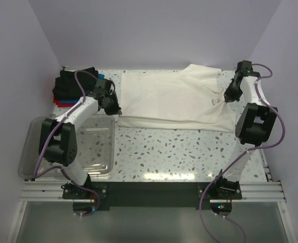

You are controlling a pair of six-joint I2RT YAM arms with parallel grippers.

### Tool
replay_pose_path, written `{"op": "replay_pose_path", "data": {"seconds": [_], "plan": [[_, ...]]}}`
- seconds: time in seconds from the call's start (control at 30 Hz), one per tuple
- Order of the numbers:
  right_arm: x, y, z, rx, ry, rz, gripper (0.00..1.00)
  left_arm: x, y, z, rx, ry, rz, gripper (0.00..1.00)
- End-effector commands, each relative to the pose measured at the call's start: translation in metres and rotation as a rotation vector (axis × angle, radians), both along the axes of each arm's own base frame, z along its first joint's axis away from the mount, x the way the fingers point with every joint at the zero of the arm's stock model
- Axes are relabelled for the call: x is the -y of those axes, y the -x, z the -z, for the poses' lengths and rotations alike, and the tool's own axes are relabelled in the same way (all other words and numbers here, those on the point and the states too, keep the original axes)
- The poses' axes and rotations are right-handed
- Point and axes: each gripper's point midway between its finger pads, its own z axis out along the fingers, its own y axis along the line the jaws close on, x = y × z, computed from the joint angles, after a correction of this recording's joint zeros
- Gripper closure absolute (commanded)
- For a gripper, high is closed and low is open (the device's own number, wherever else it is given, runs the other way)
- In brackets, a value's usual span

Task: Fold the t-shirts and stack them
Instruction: Fold the tshirt

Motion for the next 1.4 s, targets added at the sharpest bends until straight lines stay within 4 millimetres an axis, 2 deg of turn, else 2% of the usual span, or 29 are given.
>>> {"op": "replay_pose_path", "data": {"seconds": [0.0, 0.4, 0.47, 0.5, 0.53, 0.57, 0.6, 0.63, 0.67, 0.7, 0.73, 0.77, 0.83, 0.87, 0.9, 1.0, 1.03, 1.1, 1.13, 1.23, 1.33, 1.37], "plan": [[0.001, -0.016, -0.021, 0.045, 0.028, -0.021, 1.0, -0.005, -0.019, -0.012, 0.052, -0.005, 0.014, 1.0], [0.011, -0.044, -0.026, 0.052, 0.06, -0.006, 1.0, -0.013, -0.047, -0.014, 0.079, -0.014, 0.011, 1.0], [0.008, -0.046, -0.018, 0.037, 0.043, -0.014, 1.0, -0.012, -0.05, -0.008, 0.067, -0.013, 0.013, 1.0], [0.006, -0.048, -0.016, 0.04, 0.029, -0.019, 0.97, -0.012, -0.051, -0.006, 0.067, -0.012, 0.016, 1.0], [0.001, -0.049, -0.014, 0.041, 0.006, -0.033, 0.81, -0.012, -0.053, -0.006, 0.069, -0.014, 0.014, 0.99], [-0.002, -0.049, -0.014, 0.041, -0.007, -0.046, 0.73, -0.013, -0.057, -0.007, 0.077, -0.02, 0.007, 0.81], [-0.006, -0.048, -0.014, 0.043, -0.016, -0.062, 0.6, -0.013, -0.059, -0.009, 0.082, -0.023, 0.002, 0.68], [-0.013, -0.048, -0.024, 0.07, -0.029, -0.083, 0.54, -0.015, -0.062, -0.011, 0.092, -0.033, -0.006, 0.42], [-0.016, -0.043, -0.02, 0.062, -0.032, -0.097, 0.49, -0.015, -0.066, -0.017, 0.11, -0.035, -0.007, 0.32], [-0.023, -0.044, -0.022, 0.077, -0.033, -0.116, 0.4, -0.015, -0.068, -0.019, 0.116, -0.038, -0.01, 0.24], [-0.027, -0.04, -0.035, 0.104, -0.031, -0.128, 0.36, -0.014, -0.07, -0.025, 0.132, -0.037, -0.011, 0.17], [-0.033, -0.031, -0.027, 0.08, -0.038, -0.14, 0.35, -0.013, -0.072, -0.03, 0.149, -0.035, -0.008, 0.15], [-0.045, -0.026, -0.028, 0.099, -0.036, -0.16, 0.35, -0.008, -0.071, -0.037, 0.172, -0.035, 0.004, 0.14], [-0.055, -0.014, -0.024, 0.089, -0.066, -0.172, 0.36, -0.005, -0.07, -0.038, 0.175, -0.036, 0.013, 0.14], [-0.063, -0.013, -0.022, 0.099, -0.071, -0.187, 0.37, -0.002, -0.068, -0.038, 0.177, -0.042, 0.021, 0.13], [-0.076, 0.007, -0.004, 0.057, -0.098, -0.191, 0.46, 0.017, -0.059, -0.039, 0.185, -0.058, 0.062, 0.12], [-0.077, 0.011, 0.0, 0.048, -0.101, -0.187, 0.48, 0.031, -0.052, -0.042, 0.193, -0.059, 0.095, 0.12], [-0.079, 0.022, 0.014, 0.02, -0.113, -0.18, 0.53, 0.044, -0.045, -0.041, 0.204, -0.068, 0.122, 0.11], [-0.079, 0.026, 0.019, 0.007, -0.113, -0.177, 0.53, 0.06, -0.039, -0.045, 0.227, -0.062, 0.155, 0.11], [-0.077, 0.034, 0.03, -0.03, -0.099, -0.175, 0.55, 0.081, -0.018, -0.029, 0.208, -0.044, 0.198, 0.1], [-0.075, 0.036, 0.04, -0.055, -0.094, -0.178, 0.56, 0.088, -0.008, -0.02, 0.202, -0.017, 0.199, 0.1], [-0.075, 0.036, 0.041, -0.058, -0.094, -0.18, 0.57, 0.085, -0.002, -0.01, 0.181, -0.022, 0.196, 0.1]]}}
